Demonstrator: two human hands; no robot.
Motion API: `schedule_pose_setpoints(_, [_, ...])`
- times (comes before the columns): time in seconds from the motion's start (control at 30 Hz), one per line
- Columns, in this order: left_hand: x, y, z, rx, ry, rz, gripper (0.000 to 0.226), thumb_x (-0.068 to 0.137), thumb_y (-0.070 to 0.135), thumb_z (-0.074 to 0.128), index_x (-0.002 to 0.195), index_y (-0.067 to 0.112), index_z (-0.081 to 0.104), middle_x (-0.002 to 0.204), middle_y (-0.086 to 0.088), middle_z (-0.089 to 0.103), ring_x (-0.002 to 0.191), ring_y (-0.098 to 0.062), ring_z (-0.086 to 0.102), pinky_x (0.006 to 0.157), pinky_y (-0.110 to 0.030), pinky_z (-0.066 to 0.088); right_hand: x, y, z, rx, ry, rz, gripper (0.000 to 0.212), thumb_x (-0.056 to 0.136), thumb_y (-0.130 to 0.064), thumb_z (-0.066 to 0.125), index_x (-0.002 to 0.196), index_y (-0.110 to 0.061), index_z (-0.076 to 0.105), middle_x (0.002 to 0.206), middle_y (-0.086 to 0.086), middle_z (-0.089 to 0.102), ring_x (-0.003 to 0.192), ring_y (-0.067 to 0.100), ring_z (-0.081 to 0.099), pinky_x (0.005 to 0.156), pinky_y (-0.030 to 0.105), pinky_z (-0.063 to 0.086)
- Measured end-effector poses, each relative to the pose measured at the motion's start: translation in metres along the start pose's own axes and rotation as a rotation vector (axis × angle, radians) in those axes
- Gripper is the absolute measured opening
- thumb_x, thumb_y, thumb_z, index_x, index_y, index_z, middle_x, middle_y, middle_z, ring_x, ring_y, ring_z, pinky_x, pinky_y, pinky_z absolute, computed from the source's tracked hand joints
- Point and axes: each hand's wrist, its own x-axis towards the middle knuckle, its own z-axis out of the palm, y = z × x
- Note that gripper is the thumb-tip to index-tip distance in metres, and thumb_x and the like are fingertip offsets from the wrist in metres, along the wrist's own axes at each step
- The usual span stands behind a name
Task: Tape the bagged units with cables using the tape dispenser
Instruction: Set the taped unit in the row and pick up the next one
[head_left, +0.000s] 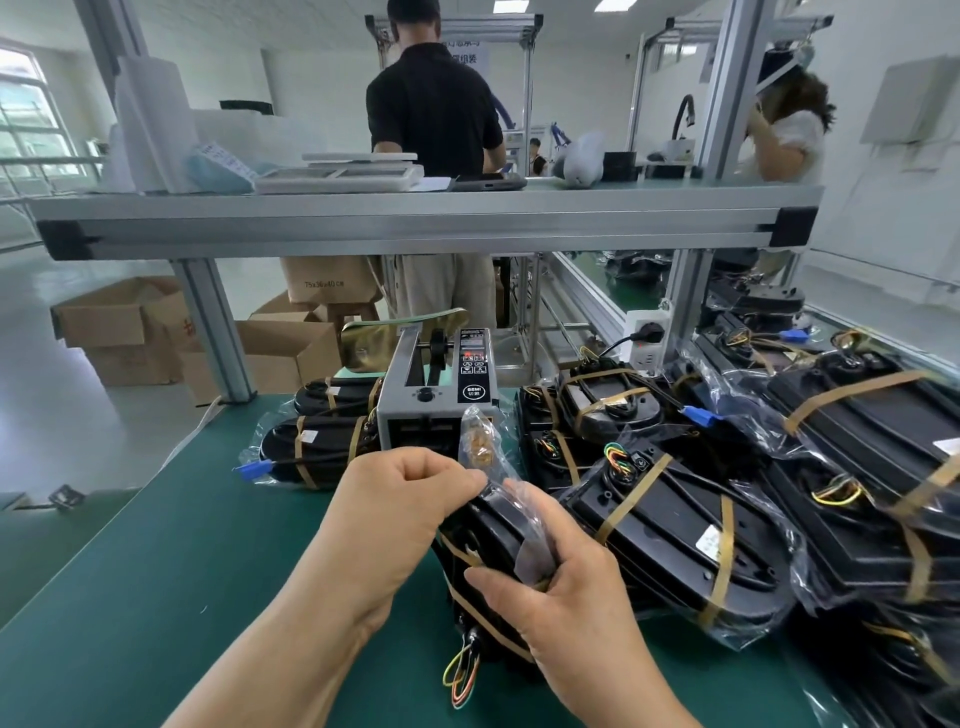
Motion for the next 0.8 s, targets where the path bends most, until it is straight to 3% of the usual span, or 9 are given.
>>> schedule_pose_setpoints(0.2, [-0.0016, 0.0001, 0.0021, 0.034, 0.039, 0.010, 0.015, 0.075, 0.019, 0.080, 0.062, 0.016, 0.074, 0.064, 0.000, 0.072, 0.056, 0.001, 0.063, 0.049, -0.005, 0.042, 0.0004, 0.0015, 0.0028, -0.007, 0.006, 0.021, 0.069, 0.072, -0.025, 0.080, 0.112, -0.074, 0.051, 0.059, -0.026, 0.057, 0.059, -0.003, 0.055, 0.061, 0.005, 0.040])
schedule_pose_setpoints(0.27, [-0.0018, 0.0007, 0.0025, 0.056, 0.056, 0.016, 0.015, 0.074, 0.018, 0.081, 0.062, 0.015, 0.073, 0.063, 0.000, 0.071, 0.054, 0.001, 0.061, 0.048, -0.005, 0.042, 0.0002, 0.0031, 0.0044, 0.013, -0.001, 0.050, 0.065, 0.069, -0.030, 0.079, 0.114, -0.070, 0.053, 0.075, -0.026, 0.067, 0.074, -0.001, 0.064, 0.072, 0.010, 0.047])
schedule_pose_setpoints(0.33, [-0.0022, 0.0013, 0.0027, 0.078, 0.074, 0.025, 0.016, 0.072, 0.017, 0.082, 0.060, 0.015, 0.072, 0.062, 0.000, 0.070, 0.052, 0.003, 0.059, 0.047, -0.005, 0.041, -0.0001, 0.0044, 0.0056, 0.044, -0.010, 0.083, 0.062, 0.068, -0.034, 0.079, 0.117, -0.064, 0.057, 0.099, -0.018, 0.074, 0.095, 0.006, 0.070, 0.087, 0.024, 0.054])
schedule_pose_setpoints(0.4, [-0.0026, 0.0016, 0.0034, 0.088, 0.088, 0.034, 0.016, 0.072, 0.015, 0.082, 0.059, 0.014, 0.072, 0.060, 0.002, 0.068, 0.051, 0.003, 0.057, 0.046, -0.005, 0.040, -0.0003, 0.0038, 0.0060, 0.045, -0.004, 0.088, 0.061, 0.067, -0.034, 0.078, 0.117, -0.063, 0.057, 0.105, -0.013, 0.074, 0.100, 0.010, 0.070, 0.091, 0.030, 0.056])
schedule_pose_setpoints(0.47, [-0.0030, 0.0015, 0.0040, 0.091, 0.094, 0.038, 0.017, 0.072, 0.014, 0.081, 0.058, 0.015, 0.071, 0.057, 0.005, 0.067, 0.050, 0.004, 0.057, 0.045, -0.005, 0.040, -0.0005, 0.0049, 0.0058, 0.035, -0.006, 0.089, 0.061, 0.070, -0.031, 0.079, 0.117, -0.062, 0.057, 0.102, -0.012, 0.075, 0.095, 0.010, 0.071, 0.088, 0.030, 0.056])
schedule_pose_setpoints(0.57, [-0.0028, -0.0006, 0.0043, 0.096, 0.101, 0.046, 0.017, 0.072, 0.016, 0.080, 0.058, 0.017, 0.071, 0.056, 0.007, 0.065, 0.050, 0.004, 0.056, 0.045, -0.005, 0.040, -0.0020, 0.0066, 0.0033, 0.031, -0.016, 0.081, 0.058, 0.077, -0.016, 0.082, 0.117, -0.053, 0.061, 0.074, -0.026, 0.068, 0.069, -0.003, 0.063, 0.067, 0.009, 0.047])
schedule_pose_setpoints(0.63, [-0.0028, -0.0015, 0.0044, 0.107, 0.103, 0.053, 0.016, 0.071, 0.017, 0.079, 0.058, 0.017, 0.070, 0.056, 0.008, 0.065, 0.050, 0.003, 0.055, 0.046, -0.006, 0.040, -0.0020, 0.0060, 0.0019, 0.009, -0.019, 0.085, 0.058, 0.079, -0.011, 0.082, 0.116, -0.049, 0.061, 0.059, -0.028, 0.057, 0.056, -0.005, 0.054, 0.057, 0.004, 0.039])
schedule_pose_setpoints(0.8, [-0.0036, -0.0020, 0.0028, 0.159, 0.111, 0.055, 0.013, 0.071, 0.022, 0.081, 0.061, 0.020, 0.072, 0.065, 0.008, 0.069, 0.054, 0.001, 0.059, 0.053, -0.015, 0.045, -0.0027, 0.0062, 0.0012, -0.012, -0.025, 0.099, 0.059, 0.078, -0.011, 0.083, 0.117, -0.049, 0.059, 0.059, -0.027, 0.058, 0.056, -0.004, 0.054, 0.058, 0.005, 0.040])
